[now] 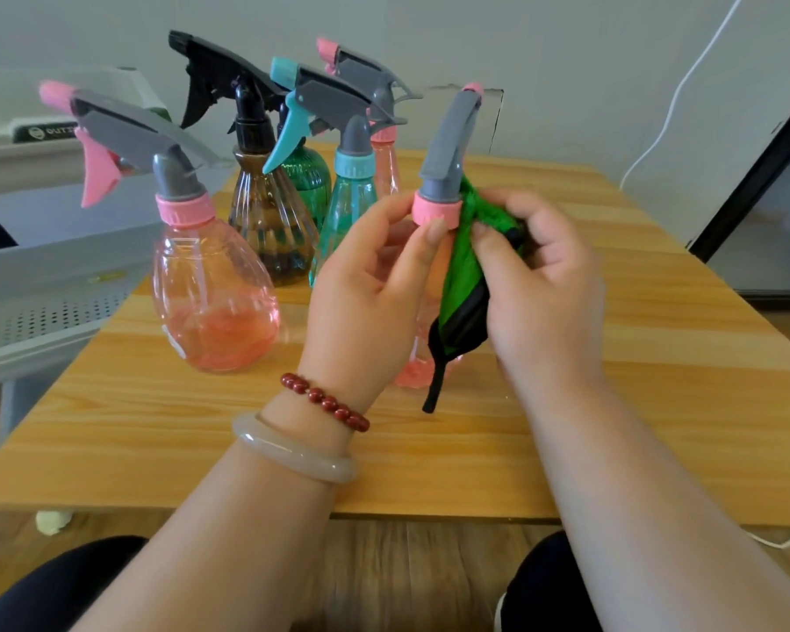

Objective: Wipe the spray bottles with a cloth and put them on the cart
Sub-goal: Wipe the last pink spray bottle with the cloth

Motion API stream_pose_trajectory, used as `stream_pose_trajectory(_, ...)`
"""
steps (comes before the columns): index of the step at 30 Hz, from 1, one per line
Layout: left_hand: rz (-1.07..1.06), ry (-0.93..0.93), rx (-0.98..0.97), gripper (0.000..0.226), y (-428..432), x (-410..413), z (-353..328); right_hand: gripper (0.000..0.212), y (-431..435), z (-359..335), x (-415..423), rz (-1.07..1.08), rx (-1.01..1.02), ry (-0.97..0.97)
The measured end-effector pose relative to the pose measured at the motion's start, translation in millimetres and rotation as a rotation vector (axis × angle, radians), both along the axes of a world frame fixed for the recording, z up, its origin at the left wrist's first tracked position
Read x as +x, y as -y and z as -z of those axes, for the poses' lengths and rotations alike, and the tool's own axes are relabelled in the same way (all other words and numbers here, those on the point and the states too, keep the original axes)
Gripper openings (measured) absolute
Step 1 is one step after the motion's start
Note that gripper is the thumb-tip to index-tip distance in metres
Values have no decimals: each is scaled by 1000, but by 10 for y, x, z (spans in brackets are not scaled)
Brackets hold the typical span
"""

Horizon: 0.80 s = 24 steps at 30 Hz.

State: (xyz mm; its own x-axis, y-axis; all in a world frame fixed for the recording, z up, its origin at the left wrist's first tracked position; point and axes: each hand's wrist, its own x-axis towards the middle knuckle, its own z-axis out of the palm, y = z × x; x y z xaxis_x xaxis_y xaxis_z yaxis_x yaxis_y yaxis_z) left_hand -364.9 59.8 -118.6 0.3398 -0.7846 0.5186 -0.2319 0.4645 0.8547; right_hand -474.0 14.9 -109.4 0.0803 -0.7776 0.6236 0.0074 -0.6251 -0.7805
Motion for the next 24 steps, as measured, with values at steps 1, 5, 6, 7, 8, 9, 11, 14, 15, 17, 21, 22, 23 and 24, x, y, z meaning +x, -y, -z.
stream_pose_trajectory(1,-4,0,0,23,-3,4,-3,34,13,10,-12,-5,16,-42)
stream_pose_trajectory(5,-14,23,-11,21,-14,-28,22,33,34,-20,-86,-35,83,-64)
stream_pose_trajectory(6,-17,52,-19,22,-15,-42,30,32,30,-43,-93,-32,78,12)
stream_pose_trajectory(7,-15,73,-23,24,-7,-50,45,31,25,-64,-95,-48,87,123)
stream_pose_trajectory(8,-7,78,-26,26,0,-56,54,30,26,-76,-91,-80,108,223)
stream_pose_trajectory(9,5,74,-27,26,11,-57,60,30,25,-76,-78,-106,121,267)
stream_pose_trajectory(11,27,69,-42,24,20,-49,59,28,-5,-60,-28,-129,107,165)
stream_pose_trajectory(14,14,100,-77,22,22,-22,55,27,-4,16,-26,-69,29,-92)
stream_pose_trajectory(15,-1,131,-78,21,24,-14,59,29,12,29,-46,-51,29,-143)
stream_pose_trajectory(17,-15,164,-55,17,47,0,96,34,39,26,-91,-27,50,-197)
stream_pose_trajectory(21,-117,214,6,42,87,24,159,27,36,-26,-97,-6,43,38)
stream_pose_trajectory(22,-123,215,0,40,87,28,162,26,14,-31,-71,-11,21,58)
stream_pose_trajectory(23,-124,218,-6,35,83,32,164,26,-11,-24,-43,-9,-14,33)
stream_pose_trajectory(24,-128,225,-11,31,78,37,164,27,-30,-4,-27,1,-47,-13)
